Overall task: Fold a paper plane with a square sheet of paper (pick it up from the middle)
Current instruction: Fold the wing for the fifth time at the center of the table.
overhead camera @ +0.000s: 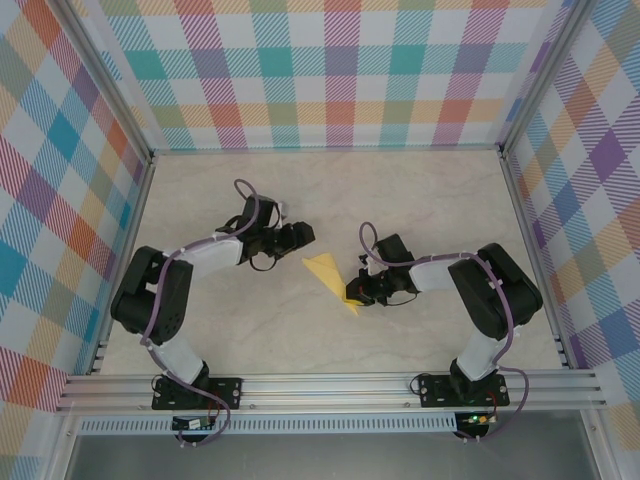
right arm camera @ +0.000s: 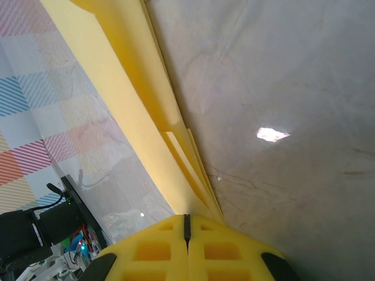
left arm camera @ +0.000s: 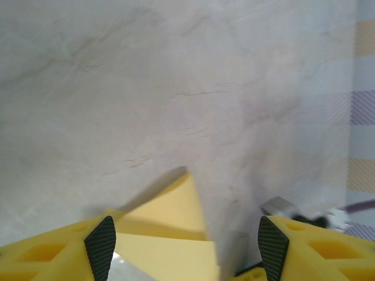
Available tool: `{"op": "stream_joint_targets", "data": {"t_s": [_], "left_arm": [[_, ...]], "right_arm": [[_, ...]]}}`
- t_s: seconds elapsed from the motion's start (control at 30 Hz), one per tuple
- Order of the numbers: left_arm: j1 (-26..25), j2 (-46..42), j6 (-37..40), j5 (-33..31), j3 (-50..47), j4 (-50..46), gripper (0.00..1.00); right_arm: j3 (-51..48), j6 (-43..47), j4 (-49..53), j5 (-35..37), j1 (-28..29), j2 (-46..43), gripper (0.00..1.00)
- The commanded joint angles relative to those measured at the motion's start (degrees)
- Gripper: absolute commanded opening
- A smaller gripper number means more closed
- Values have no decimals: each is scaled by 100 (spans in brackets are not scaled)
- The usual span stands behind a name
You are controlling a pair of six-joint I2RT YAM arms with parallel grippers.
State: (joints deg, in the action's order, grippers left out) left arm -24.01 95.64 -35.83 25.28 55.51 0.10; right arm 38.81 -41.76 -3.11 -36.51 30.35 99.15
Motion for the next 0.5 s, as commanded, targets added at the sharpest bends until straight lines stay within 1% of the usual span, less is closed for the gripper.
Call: {"op": "stream_joint_targets", "data": {"t_s": [0.0,0.07,0.17,0.27,0.33,0.47], "left_arm": [[-353,-509,-307,-96,-196,33,62],[-612,-585,-489,-76,-353,224,58],[-1033,-537,-749,-67,-525,540,55],[-1433,-342,-849,-247,-530,624,51],[-1648,-116,-1027,-200,-566,904,48],[-1949,242,-1318,-224,-646,1261,44]], "right_arm": [[-221,-260,642,320,-3,93,2],[-218,-323,601,313,-3,82,2],[-220,-395,550,320,-3,80,2],[-240,-437,528,329,-3,92,2],[-251,-445,525,355,-3,103,2],[-272,-438,524,400,-3,131,2]]}}
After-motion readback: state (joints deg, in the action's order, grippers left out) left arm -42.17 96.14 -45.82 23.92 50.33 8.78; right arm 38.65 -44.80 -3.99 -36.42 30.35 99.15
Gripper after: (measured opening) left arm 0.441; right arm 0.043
